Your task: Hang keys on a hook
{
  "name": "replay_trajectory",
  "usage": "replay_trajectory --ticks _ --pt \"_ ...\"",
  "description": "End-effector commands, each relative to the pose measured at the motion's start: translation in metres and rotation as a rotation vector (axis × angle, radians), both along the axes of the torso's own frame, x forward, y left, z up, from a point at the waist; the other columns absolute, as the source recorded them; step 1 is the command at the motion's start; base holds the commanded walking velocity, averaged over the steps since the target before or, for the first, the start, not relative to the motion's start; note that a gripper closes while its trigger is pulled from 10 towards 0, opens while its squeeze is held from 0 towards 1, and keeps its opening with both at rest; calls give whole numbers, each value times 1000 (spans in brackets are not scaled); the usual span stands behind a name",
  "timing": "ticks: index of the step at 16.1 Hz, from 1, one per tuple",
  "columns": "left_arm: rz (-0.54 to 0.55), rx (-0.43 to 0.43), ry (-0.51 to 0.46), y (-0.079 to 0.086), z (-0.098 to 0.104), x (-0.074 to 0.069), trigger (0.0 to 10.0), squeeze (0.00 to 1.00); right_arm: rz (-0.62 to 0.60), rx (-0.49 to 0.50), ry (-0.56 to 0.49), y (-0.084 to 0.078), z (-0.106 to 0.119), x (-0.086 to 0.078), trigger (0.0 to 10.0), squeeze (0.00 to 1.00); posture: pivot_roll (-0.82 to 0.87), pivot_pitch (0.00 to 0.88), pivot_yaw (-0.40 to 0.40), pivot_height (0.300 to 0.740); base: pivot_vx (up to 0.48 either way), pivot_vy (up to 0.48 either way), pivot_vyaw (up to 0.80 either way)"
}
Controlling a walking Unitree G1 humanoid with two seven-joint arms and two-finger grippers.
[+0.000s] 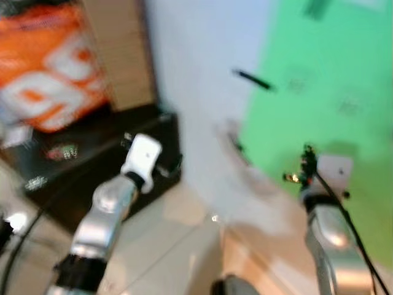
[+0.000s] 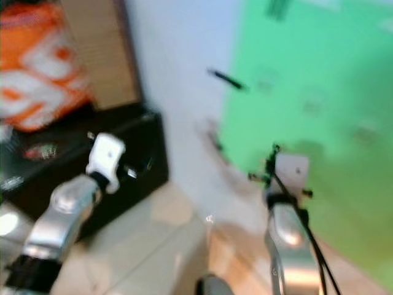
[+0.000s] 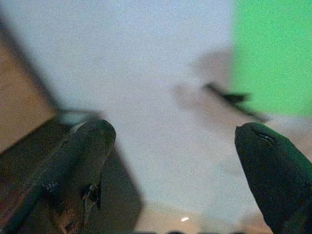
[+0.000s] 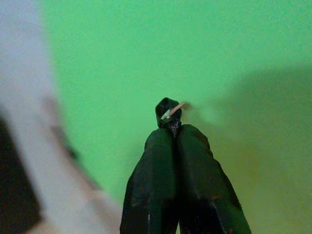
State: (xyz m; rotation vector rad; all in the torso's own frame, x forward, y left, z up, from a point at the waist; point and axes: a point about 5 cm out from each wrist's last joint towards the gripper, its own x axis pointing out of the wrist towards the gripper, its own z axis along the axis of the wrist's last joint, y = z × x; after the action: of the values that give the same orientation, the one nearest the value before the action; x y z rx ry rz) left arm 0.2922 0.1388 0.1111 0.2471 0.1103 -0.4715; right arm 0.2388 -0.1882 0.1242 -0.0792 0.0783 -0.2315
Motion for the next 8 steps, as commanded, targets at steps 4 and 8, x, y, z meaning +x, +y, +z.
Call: replay_trajectory --ticks 4,8 --pt "-14 25 -20 4 4 1 10000 67 -31 -9 -85 -1 12 0 10000 0 -106 0 29 740 0 0 -800" --pt "-19 24 -20 3 4 1 10000 63 -30 -9 -114 -1 15 0 10000 0 -107 0 28 740 0 0 -800"
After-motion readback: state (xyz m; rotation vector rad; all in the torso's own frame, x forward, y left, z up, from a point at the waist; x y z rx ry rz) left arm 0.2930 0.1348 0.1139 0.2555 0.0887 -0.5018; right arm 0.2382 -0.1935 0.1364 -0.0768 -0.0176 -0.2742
